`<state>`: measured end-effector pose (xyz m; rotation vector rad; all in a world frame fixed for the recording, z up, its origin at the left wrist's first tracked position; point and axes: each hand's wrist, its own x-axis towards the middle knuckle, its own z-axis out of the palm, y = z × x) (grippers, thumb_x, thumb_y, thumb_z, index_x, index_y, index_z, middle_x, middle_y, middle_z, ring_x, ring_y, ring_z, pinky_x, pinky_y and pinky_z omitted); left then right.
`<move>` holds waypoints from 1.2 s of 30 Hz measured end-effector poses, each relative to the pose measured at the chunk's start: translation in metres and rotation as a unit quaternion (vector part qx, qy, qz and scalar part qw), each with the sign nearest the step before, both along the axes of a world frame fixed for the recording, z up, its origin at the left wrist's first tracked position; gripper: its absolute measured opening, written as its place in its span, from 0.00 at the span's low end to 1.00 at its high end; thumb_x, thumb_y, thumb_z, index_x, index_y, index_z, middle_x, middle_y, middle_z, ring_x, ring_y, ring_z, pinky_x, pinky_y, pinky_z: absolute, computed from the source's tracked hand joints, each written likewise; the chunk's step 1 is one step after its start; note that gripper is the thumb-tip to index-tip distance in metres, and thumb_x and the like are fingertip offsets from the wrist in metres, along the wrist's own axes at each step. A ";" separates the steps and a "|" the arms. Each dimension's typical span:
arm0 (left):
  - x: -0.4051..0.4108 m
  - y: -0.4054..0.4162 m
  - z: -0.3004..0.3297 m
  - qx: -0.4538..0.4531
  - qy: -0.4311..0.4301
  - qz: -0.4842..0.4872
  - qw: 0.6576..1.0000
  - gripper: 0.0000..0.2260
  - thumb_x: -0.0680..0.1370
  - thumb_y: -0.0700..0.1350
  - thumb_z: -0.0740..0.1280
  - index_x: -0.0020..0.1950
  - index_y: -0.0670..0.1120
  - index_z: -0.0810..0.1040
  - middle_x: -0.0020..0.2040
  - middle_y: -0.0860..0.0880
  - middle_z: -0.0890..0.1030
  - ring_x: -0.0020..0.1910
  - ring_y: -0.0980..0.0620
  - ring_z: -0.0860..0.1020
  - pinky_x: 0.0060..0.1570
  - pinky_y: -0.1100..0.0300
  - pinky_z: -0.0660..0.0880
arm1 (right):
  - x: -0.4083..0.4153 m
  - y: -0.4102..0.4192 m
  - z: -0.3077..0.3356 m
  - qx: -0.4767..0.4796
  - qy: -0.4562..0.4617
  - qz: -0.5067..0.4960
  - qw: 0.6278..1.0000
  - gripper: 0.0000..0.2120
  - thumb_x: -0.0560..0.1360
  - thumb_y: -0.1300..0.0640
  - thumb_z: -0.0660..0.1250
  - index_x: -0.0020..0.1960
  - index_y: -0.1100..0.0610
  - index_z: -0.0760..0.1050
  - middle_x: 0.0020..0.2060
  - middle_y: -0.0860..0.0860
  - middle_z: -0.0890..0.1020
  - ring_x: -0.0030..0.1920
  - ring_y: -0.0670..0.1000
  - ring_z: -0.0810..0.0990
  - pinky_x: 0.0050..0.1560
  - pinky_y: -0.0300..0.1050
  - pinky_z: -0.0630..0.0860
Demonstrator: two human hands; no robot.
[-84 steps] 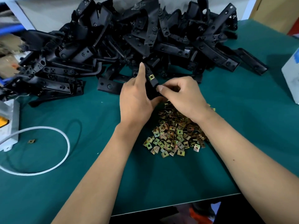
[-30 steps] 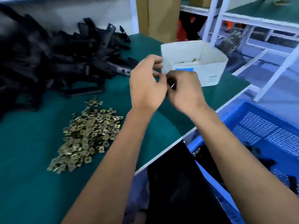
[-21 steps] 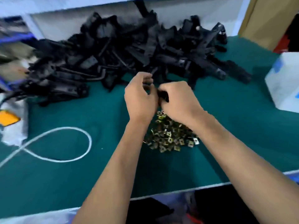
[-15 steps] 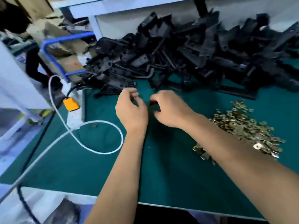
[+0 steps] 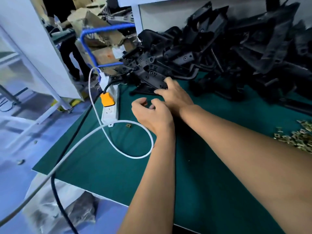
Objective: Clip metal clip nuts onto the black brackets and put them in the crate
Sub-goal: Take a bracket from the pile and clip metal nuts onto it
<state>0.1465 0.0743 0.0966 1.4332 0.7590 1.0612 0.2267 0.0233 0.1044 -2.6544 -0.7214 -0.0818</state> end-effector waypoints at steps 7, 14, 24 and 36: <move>0.007 0.000 -0.003 -0.041 0.036 -0.059 0.997 0.10 0.77 0.40 0.67 0.57 0.40 0.74 0.54 0.40 0.78 0.42 0.55 0.74 0.41 0.75 0.67 | -0.018 -0.061 0.001 0.016 -0.033 -0.015 0.999 0.13 0.76 0.47 0.75 0.44 0.51 0.73 0.44 0.49 0.75 0.44 0.55 0.77 0.43 0.50 0.74; 0.004 -0.028 -0.003 -0.160 0.047 -0.299 0.940 0.13 0.78 0.53 0.68 0.54 0.47 0.71 0.48 0.50 0.79 0.48 0.49 0.79 0.63 0.42 0.77 | -0.052 -0.135 0.026 0.096 -0.039 -0.034 0.994 0.19 0.76 0.42 0.74 0.35 0.52 0.74 0.29 0.47 0.77 0.27 0.45 0.73 0.30 0.38 0.64; -0.003 -0.061 0.000 -0.078 -0.090 -0.307 0.944 0.09 0.80 0.35 0.66 0.53 0.46 0.69 0.39 0.50 0.79 0.32 0.52 0.80 0.42 0.51 0.79 | -0.084 -0.240 0.023 0.114 -0.035 -0.113 0.986 0.07 0.76 0.50 0.76 0.46 0.52 0.82 0.50 0.50 0.80 0.54 0.53 0.77 0.58 0.46 0.70; -0.011 -0.130 -0.009 0.594 0.070 -0.393 0.699 0.19 0.76 0.55 0.67 0.58 0.41 0.79 0.54 0.44 0.82 0.54 0.38 0.78 0.53 0.45 0.73 | -0.116 -0.307 0.014 0.058 0.001 -0.080 0.995 0.09 0.73 0.45 0.77 0.48 0.48 0.84 0.43 0.42 0.82 0.47 0.47 0.80 0.48 0.45 0.74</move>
